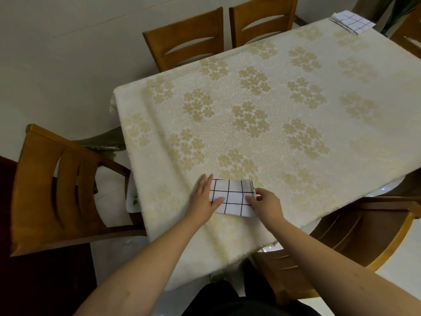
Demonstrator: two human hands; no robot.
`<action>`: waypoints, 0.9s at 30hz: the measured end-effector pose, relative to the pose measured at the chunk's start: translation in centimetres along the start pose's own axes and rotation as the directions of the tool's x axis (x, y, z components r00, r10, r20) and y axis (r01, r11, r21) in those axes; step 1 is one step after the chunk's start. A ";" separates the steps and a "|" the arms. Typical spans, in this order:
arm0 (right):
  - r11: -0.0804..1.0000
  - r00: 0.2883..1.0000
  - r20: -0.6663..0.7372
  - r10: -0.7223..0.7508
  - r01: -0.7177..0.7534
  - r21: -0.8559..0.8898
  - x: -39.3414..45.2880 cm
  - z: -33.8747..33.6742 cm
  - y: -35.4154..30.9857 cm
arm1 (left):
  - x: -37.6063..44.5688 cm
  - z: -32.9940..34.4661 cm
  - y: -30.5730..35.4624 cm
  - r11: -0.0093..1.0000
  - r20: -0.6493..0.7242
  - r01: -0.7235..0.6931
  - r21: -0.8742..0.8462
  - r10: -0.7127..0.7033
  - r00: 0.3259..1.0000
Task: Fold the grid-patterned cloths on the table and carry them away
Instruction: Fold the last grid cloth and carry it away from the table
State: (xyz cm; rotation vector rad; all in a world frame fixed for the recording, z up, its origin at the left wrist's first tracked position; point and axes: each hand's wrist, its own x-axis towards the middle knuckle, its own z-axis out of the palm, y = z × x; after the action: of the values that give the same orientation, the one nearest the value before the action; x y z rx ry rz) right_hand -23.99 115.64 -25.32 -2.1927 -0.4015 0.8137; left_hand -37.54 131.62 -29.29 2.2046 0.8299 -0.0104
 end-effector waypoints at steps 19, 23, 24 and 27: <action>0.723 0.959 0.269 0.091 -0.250 0.644 -3.7 -1.9 -0.5 | -1.0 -5.5 1.9 0.445 0.404 0.457 -0.770 -0.215 0.889; 0.716 0.949 0.257 0.181 -0.307 0.627 -3.7 -1.6 -0.5 | -1.2 -6.3 1.8 0.480 0.366 0.441 -0.758 -0.247 0.897; 0.733 0.953 0.234 0.193 -0.298 0.611 -3.9 -1.6 -0.6 | -1.2 -6.6 1.6 0.501 0.356 0.437 -0.747 -0.253 0.899; 0.780 0.967 0.159 0.199 -0.254 0.571 -4.0 -1.8 -0.8 | -1.5 -7.3 1.0 0.596 0.349 0.431 -0.677 -0.255 0.902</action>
State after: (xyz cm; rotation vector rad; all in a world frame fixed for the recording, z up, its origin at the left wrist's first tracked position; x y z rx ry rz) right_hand -25.77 113.18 -22.08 -1.6319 0.0858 1.0120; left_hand -39.96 135.11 -23.14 1.2091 0.9182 -0.0870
